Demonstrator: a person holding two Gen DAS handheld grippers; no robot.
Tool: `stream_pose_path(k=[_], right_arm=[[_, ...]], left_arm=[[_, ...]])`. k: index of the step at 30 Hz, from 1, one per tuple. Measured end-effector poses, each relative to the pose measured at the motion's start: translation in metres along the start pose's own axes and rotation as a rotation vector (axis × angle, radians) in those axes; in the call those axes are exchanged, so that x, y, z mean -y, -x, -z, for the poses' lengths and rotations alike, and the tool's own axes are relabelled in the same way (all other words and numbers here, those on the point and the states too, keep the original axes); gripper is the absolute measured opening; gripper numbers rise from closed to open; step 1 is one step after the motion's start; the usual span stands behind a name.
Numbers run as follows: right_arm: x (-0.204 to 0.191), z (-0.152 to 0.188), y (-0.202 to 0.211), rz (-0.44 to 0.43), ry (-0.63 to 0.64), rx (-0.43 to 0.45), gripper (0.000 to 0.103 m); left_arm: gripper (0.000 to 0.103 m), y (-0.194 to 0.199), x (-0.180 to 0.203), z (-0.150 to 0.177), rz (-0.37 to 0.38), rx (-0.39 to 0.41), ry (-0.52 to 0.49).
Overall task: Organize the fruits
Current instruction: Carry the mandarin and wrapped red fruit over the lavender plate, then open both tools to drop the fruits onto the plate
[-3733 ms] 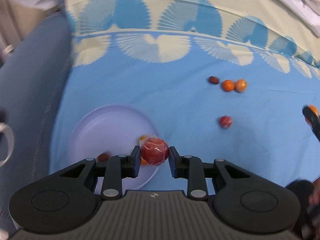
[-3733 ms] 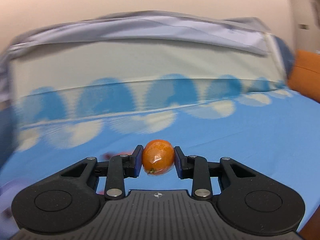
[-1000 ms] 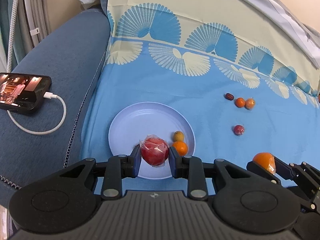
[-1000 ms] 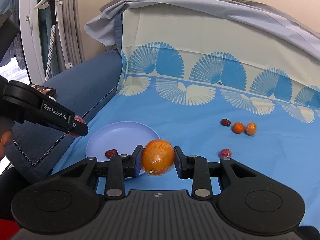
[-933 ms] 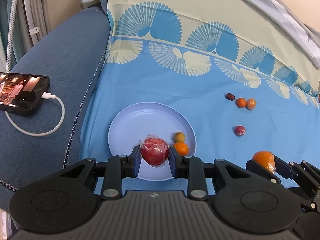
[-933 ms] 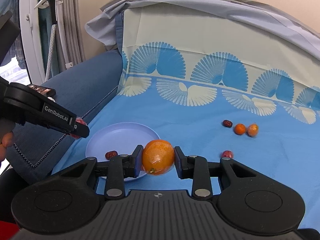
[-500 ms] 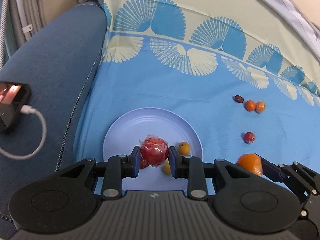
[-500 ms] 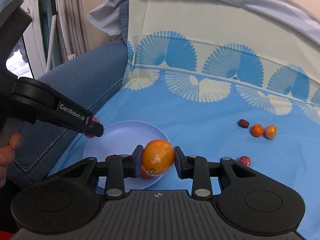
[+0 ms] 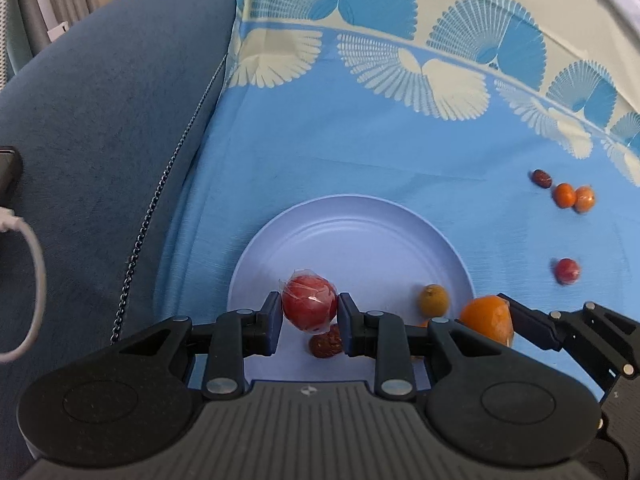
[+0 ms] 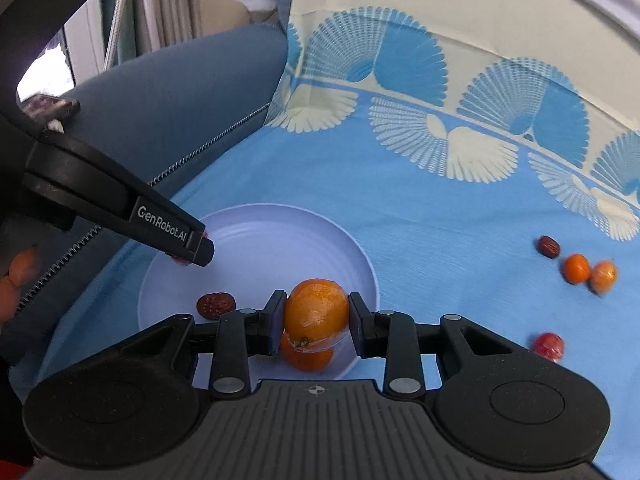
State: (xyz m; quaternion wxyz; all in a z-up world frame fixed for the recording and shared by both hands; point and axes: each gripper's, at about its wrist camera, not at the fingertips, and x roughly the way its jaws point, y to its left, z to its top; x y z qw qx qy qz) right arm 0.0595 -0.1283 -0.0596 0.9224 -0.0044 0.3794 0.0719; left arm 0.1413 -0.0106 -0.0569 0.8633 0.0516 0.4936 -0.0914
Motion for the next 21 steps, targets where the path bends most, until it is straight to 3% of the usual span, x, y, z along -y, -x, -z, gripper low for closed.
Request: stream_pose_path(k=[4,6,7,8,9,11,12,15,21], right_arm=[[-0.004,-0.002,-0.013,0.000,0.069,-0.007,0.034],[-0.005,-0.004,-0.020,-0.005,0.110,-0.016,0.035],[-0.005,-0.006,-0.022,-0.016,0.122,-0.022,0.035],[-0.006,-0.008,-0.024,-0.026,0.138,-0.026,0.038],[-0.006,-0.010,-0.023,-0.023,0.158,-0.016,0.042],[-0.006,-0.014,-0.014,-0.010,0.197,0.032,0.073],[-0.005,-0.015,-0.008,-0.012,0.204,0.049,0.078],[0.002,-0.014,0.016,-0.003,0.203,0.065,0.084],[0.006,0.018,0.077,0.011,0.109,0.012,0.095]], left_arm=[[0.033,-0.014,0.000,-0.002,-0.010,0.004,-0.010],[0.040,-0.018,-0.001,-0.003,-0.014,0.007,-0.010],[0.062,-0.017,-0.001,-0.004,-0.014,0.014,-0.013],[0.091,-0.015,-0.001,-0.004,-0.015,0.033,-0.015],[0.100,-0.010,0.000,-0.003,-0.025,0.064,-0.014],[0.103,0.003,0.003,0.000,-0.042,0.129,-0.027],[0.103,0.007,0.006,0.001,-0.035,0.131,-0.050],[0.103,0.024,0.008,0.010,-0.059,0.106,-0.076],[0.103,0.070,0.001,0.055,-0.048,0.065,-0.015]])
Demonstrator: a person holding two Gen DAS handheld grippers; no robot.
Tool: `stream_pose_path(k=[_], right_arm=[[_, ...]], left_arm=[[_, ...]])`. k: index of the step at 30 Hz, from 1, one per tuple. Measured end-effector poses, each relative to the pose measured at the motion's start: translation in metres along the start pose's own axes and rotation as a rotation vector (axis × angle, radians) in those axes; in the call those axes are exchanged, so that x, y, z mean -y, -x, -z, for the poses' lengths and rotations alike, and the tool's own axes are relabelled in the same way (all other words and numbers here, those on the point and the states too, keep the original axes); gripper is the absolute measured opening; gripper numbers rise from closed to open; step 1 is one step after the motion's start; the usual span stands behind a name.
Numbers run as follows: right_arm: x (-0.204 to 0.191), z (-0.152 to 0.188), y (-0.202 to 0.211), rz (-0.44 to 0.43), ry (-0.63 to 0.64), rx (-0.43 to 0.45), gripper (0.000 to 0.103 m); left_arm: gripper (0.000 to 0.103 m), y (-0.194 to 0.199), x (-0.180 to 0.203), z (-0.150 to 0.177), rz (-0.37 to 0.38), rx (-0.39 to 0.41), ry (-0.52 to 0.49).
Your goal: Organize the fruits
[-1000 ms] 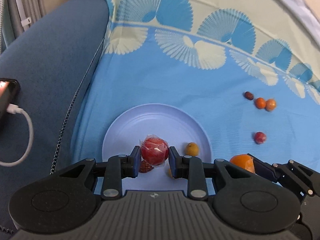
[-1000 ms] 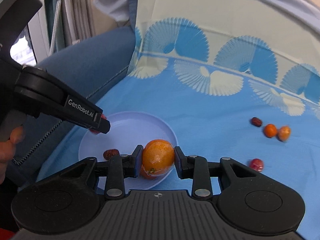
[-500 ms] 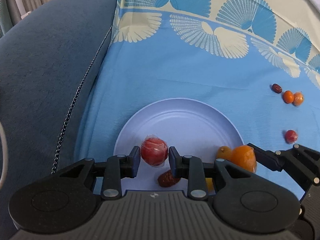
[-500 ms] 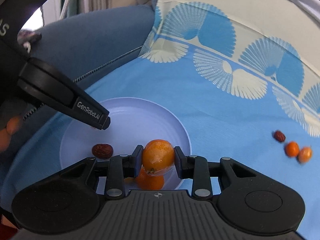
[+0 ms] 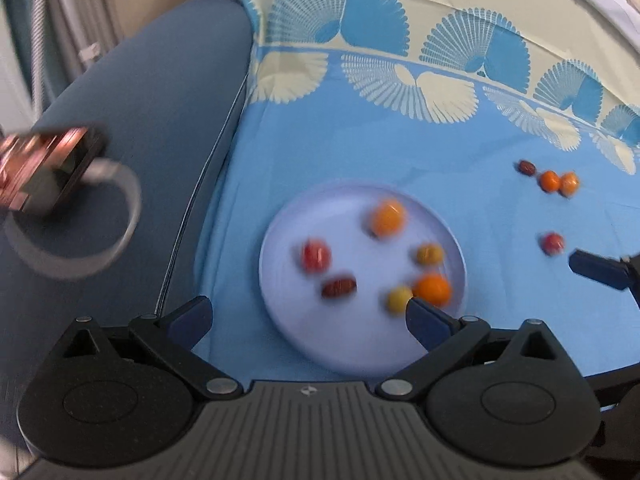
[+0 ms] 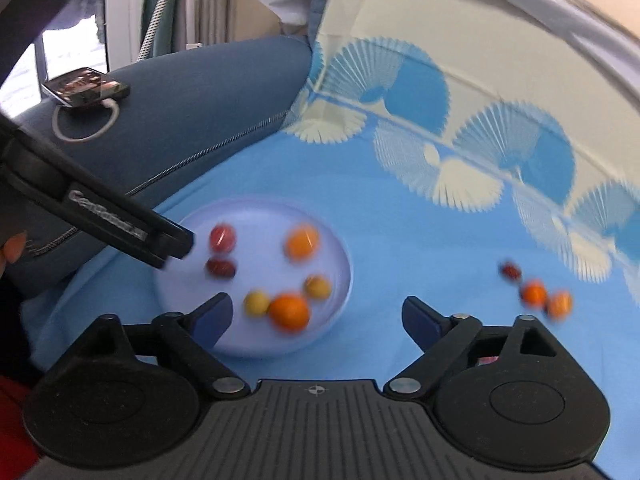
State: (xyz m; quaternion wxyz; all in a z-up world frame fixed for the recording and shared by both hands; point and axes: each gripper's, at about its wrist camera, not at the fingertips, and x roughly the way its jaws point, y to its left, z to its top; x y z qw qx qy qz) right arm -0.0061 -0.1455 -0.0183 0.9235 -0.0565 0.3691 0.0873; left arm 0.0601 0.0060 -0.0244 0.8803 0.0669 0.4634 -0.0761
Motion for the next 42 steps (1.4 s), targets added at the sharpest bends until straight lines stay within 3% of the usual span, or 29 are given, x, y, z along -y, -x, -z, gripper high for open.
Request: stream_pose_path(k=[2,6,11,20,31,42], right_arm=[[-0.004,0.013,0.017,0.019,-0.062,-0.028,0.101],[-0.015,0.033,0.046,0.004,-0.193,-0.060,0.102],[-0.037,0.043,0.082,0.027,-0.145,0.021,0.102],[-0.042,0.054,0.132,0.081,-0.159,0.135,0.102],[-0.043,0.058,0.154,0.104,-0.159,0.177,0.102],[-0.041,0.060,0.148,0.089,-0.187,0.154,0.102]], left_arm=[[0.103,0.013,-0.001,0.020,-0.003,-0.012,0.000],[0.103,0.028,0.003,0.050,-0.013,-0.054,-0.031],[0.103,0.058,0.011,0.068,-0.025,0.005,-0.056],[0.103,0.108,0.024,0.079,-0.024,0.117,-0.090],[0.103,0.132,0.027,0.079,-0.016,0.172,-0.080],[0.103,0.126,0.028,0.080,-0.017,0.155,-0.088]])
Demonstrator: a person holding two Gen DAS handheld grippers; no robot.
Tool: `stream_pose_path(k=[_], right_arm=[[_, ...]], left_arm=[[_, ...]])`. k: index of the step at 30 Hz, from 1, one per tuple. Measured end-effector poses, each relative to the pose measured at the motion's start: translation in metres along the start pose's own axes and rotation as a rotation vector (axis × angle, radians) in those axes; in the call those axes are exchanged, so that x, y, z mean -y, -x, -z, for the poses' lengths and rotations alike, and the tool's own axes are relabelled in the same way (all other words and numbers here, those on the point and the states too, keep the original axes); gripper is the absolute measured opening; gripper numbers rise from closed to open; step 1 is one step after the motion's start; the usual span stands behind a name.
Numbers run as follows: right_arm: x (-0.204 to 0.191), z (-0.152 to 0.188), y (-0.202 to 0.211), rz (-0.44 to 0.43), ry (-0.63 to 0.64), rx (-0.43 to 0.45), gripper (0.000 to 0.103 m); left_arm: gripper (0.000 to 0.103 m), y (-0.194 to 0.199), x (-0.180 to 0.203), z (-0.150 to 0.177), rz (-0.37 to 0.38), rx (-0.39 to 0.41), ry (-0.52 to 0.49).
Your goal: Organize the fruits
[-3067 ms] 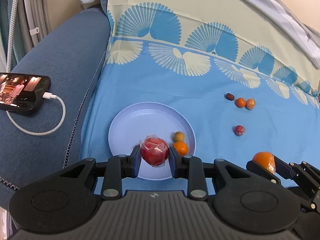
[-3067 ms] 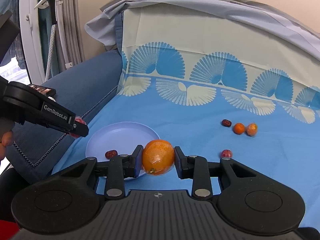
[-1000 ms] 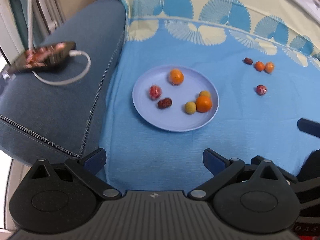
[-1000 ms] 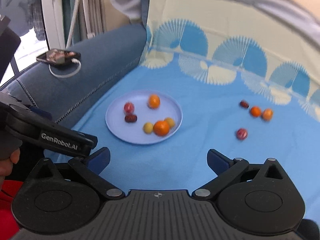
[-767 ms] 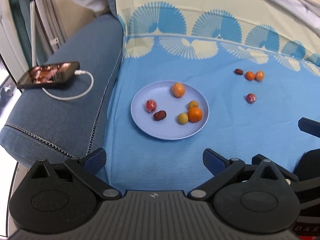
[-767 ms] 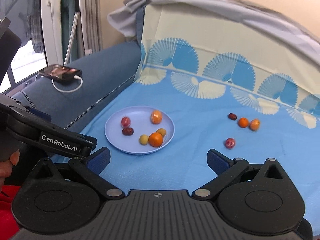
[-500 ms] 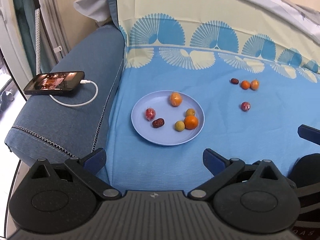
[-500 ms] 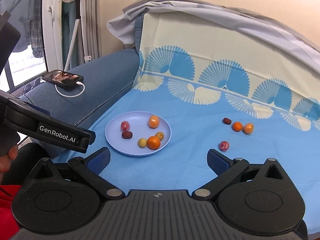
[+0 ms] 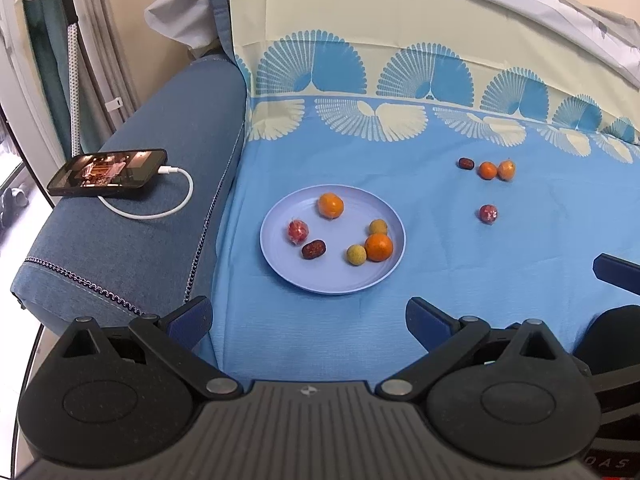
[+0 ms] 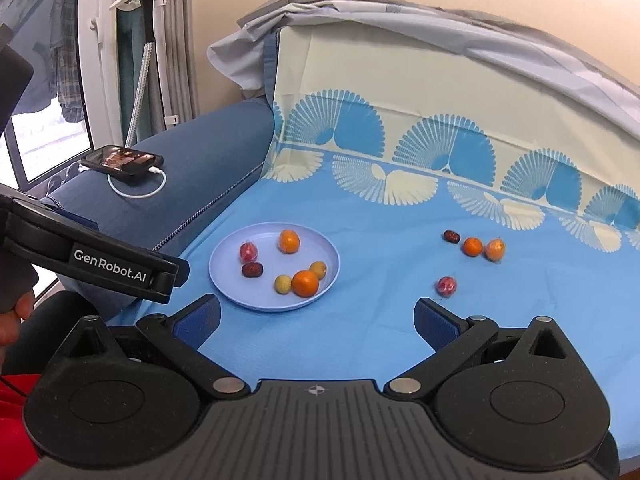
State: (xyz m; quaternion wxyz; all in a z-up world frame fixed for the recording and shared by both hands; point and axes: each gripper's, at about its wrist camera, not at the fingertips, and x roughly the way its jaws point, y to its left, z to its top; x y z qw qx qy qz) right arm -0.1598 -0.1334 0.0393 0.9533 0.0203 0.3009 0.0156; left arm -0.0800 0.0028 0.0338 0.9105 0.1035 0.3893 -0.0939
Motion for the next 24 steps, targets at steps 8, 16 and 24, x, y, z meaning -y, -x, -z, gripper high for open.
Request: stream_pose_path(k=[8,16,24], right_arm=[[0.005,0.004,-0.009,-0.006,-0.032,-0.037,0.102],[0.019,0.010,-0.019,0.011,-0.101,-0.046,0.102],[0.050,0.013,-0.034,0.105,-0.222,-0.034,0.102]], left_arm=[[0.103,-0.011,-0.002,0.004,-0.003,-0.031,0.008],[0.103,-0.022,0.001,0.006,-0.011,-0.063,0.003],[0.103,-0.033,0.008,-0.003,-0.014,-0.072,0.004]])
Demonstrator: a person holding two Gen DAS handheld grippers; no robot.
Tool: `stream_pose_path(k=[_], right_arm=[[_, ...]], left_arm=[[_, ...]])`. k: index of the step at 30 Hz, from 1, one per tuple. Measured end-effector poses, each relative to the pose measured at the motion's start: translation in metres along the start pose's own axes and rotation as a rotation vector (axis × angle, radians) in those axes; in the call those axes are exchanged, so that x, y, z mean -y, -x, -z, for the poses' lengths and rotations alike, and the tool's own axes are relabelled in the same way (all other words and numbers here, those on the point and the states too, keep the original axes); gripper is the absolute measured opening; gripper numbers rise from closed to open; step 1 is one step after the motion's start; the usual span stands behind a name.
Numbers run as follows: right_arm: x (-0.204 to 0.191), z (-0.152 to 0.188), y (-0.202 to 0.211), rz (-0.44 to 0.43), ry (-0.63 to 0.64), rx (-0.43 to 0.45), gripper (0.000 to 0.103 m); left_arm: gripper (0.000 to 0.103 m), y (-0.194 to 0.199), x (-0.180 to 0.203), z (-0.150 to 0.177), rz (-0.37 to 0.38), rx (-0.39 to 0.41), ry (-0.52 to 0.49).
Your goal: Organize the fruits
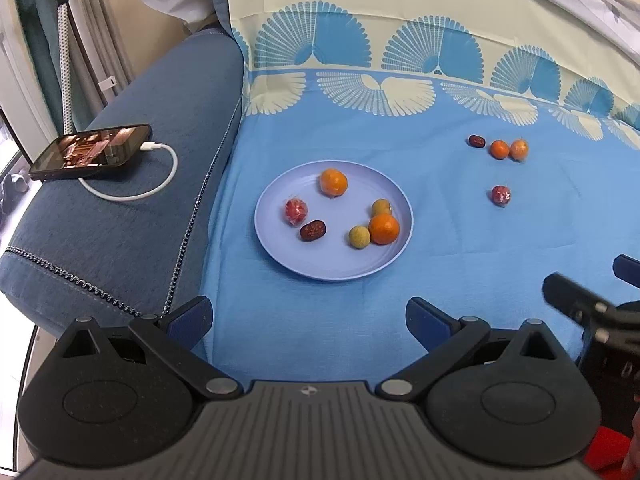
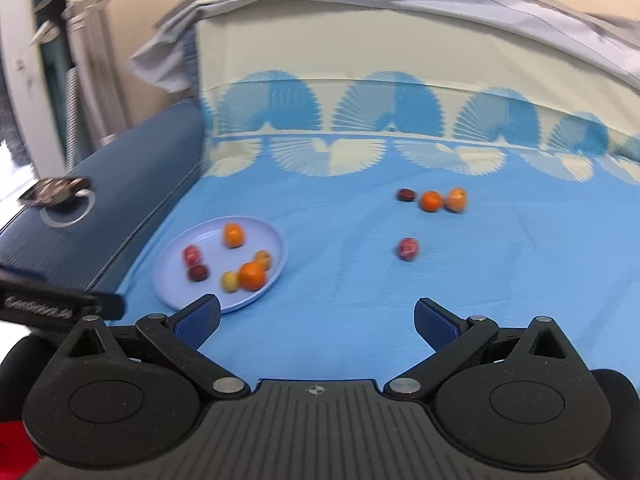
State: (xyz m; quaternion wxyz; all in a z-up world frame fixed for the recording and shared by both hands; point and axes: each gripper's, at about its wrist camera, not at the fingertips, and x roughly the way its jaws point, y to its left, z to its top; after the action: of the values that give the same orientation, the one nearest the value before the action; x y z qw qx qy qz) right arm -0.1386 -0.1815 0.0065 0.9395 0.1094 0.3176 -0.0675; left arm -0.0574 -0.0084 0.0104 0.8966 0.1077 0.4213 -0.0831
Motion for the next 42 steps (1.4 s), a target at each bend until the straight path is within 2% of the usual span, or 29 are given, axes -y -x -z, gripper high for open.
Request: stream_pose_path(k=[7,12,18,22,27,31,36,42], right_arm=[[0.033,-0.003,-0.022,0.099,-0.042,0.011,0.102],[0.065,-0.013,-0.041,0.172,-0.041,0.042,0.102],[0.119,-0.035,-0.084,0.256,-0.066,0.051,0.102],[0.157,-0.056,-0.122,0.287,-0.067,0.066,0.102],[0.193,-0.076,-0.190,0.289,0.024,0.050,0.102],[0.212,-0.082,-0.241,0.218,0.050,-0.016,0.102],[0.219,-0.082,-0.288,0.169,0.109,-0.064,0.102],[0.223,-0.088,-0.328,0.113,0.121,-0.091,0.102]], left_arm=[[0.103,-0.015,0.014,-0.014,0.012,-0.021,-0.013],[0.103,-0.036,0.037,-0.030,0.040,-0.050,-0.041],[0.103,-0.068,0.086,-0.057,0.093,-0.062,-0.109],[0.103,-0.099,0.133,-0.078,0.172,-0.052,-0.173],[0.103,-0.152,0.195,-0.101,0.227,-0.037,-0.260],[0.103,-0.202,0.231,-0.112,0.224,-0.062,-0.306],[0.103,-0.242,0.247,-0.122,0.282,-0.092,-0.298],[0.103,-0.265,0.259,-0.123,0.300,-0.115,-0.379]])
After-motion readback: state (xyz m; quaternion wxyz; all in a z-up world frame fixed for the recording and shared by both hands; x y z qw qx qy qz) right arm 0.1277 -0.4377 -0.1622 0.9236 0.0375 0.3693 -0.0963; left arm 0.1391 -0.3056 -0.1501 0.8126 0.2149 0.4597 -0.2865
